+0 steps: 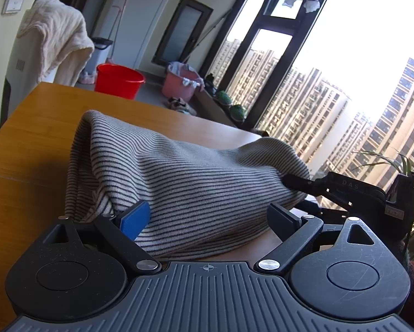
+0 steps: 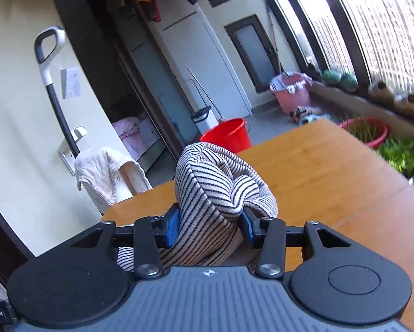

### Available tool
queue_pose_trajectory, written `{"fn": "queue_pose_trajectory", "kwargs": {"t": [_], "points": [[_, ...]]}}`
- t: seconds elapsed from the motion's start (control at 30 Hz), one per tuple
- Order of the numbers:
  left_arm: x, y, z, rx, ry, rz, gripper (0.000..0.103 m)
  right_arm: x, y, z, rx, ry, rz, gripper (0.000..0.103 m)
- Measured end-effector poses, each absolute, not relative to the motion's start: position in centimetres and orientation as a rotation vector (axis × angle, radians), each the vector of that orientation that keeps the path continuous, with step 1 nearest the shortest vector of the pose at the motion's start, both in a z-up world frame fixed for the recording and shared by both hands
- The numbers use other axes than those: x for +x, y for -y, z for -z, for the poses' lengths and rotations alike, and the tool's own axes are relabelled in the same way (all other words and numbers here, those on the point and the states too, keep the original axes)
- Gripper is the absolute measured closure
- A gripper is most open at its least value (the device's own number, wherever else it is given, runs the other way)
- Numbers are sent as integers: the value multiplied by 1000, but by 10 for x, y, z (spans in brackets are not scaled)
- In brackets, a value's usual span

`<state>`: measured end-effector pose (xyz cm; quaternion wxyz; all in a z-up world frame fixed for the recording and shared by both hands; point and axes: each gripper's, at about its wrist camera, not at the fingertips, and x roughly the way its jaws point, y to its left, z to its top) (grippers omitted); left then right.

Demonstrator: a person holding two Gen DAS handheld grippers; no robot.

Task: Fold clothes

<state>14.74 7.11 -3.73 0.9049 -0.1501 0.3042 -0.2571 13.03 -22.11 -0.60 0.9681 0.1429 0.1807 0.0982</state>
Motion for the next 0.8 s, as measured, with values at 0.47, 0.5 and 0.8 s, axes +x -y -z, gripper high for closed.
{"fn": "queue_pose_trajectory", "kwargs": {"t": [0.47,0.5,0.8], "points": [[136,-114,45,-317,-612,526,5,103,65,-32,-637,-189,-604,63],[136,-117,46,-327,-613,528,5,102,65,-32,-628,-192,-601,63],[139,-115,47,-327,-611,542,2,106,111,-29,-441,-292,-544,59]]}}
